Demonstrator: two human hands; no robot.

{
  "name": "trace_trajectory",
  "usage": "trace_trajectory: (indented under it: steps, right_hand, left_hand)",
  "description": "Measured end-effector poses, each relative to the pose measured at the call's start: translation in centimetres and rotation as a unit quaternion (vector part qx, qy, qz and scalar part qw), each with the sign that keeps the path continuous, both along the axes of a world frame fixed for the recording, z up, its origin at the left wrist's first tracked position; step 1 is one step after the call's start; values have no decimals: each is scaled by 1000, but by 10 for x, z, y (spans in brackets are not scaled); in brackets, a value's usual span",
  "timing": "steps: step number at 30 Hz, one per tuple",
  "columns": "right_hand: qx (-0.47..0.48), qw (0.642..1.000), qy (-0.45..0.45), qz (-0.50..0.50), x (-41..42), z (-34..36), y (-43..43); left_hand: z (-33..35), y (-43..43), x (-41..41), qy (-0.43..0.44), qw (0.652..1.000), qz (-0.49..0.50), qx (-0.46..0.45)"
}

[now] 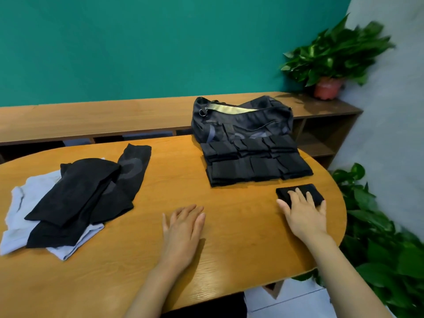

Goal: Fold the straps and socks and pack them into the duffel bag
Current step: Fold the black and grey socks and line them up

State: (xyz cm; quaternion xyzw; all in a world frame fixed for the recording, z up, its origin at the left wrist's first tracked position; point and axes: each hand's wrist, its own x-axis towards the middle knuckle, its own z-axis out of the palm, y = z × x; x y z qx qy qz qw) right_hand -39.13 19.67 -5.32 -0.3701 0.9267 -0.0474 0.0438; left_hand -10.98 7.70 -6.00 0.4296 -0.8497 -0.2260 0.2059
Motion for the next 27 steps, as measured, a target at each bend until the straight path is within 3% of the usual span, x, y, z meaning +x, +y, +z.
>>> trace_trajectory:
  steps: [7, 12, 19, 27]
  right_hand:
    - [-13, 998, -57, 23, -43, -6, -13]
    - [-45, 996, -4, 72, -25, 3, -24]
    - [-69, 969, 21, 236, 68, 11, -62]
    - [-68, 912, -59, 401, 203, 7, -131]
  left_hand:
    - [1, -1, -3, -19, 1000, -10, 0]
    - [-1, -5, 4, -15, 1000, -1, 0]
    - [9, -16, 29, -13, 999, 27, -19]
    - [7, -48, 119, -9, 993, 105, -58]
